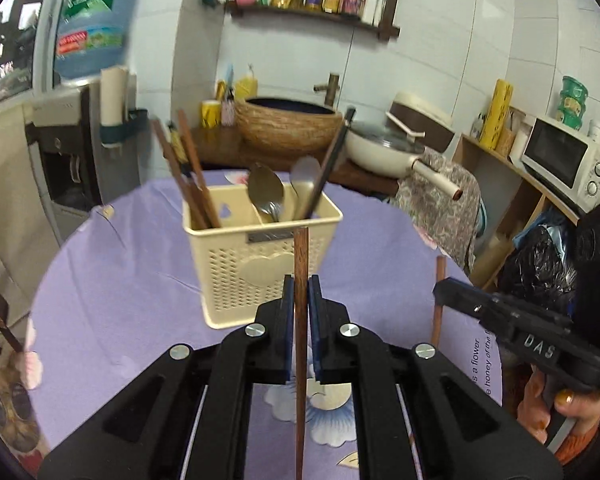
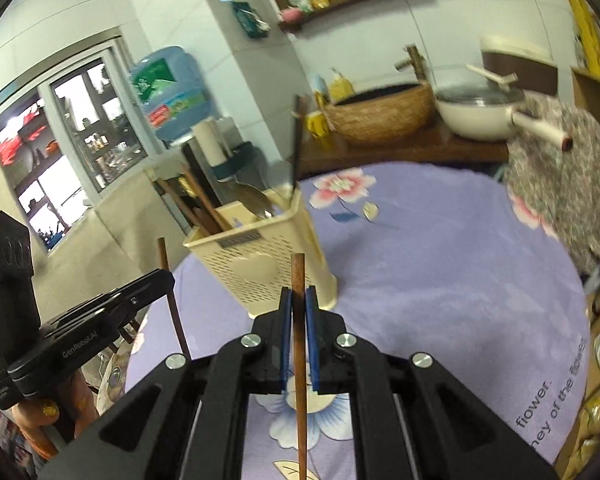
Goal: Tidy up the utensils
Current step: 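Carry both chopsticks to the cream caddy and release them inside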
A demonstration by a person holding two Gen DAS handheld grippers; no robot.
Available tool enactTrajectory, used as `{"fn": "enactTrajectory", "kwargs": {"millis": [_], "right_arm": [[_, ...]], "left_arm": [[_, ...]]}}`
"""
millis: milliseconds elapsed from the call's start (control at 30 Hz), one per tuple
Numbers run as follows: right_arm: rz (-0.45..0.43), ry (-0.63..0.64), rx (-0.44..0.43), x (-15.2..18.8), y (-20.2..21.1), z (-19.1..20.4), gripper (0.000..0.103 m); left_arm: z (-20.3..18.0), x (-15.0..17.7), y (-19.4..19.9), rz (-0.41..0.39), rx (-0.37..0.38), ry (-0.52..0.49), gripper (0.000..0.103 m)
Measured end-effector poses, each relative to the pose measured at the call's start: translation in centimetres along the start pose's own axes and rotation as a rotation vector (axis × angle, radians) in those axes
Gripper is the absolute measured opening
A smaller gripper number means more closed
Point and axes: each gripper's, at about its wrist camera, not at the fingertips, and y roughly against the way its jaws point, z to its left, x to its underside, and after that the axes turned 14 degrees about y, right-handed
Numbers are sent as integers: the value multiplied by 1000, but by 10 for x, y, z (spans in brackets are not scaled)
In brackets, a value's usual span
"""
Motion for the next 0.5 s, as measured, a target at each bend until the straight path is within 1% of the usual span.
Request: {"fn": "enactTrajectory", "kwargs": {"millis": [67, 167, 300, 500], "right_arm": [[-13, 41, -9, -7, 9, 12, 7], [-17, 72, -3, -13, 12, 24, 7], [-20, 104, 2, -19, 14, 38, 7], [-33, 143, 10, -33, 19, 49, 7]], "left_arm": [[8, -2, 21, -25, -1, -2, 7], [20, -5, 42, -56, -16, 0, 7], [30, -10, 53, -71, -25, 15, 7], [30, -16, 67, -103, -18, 7, 7]]}}
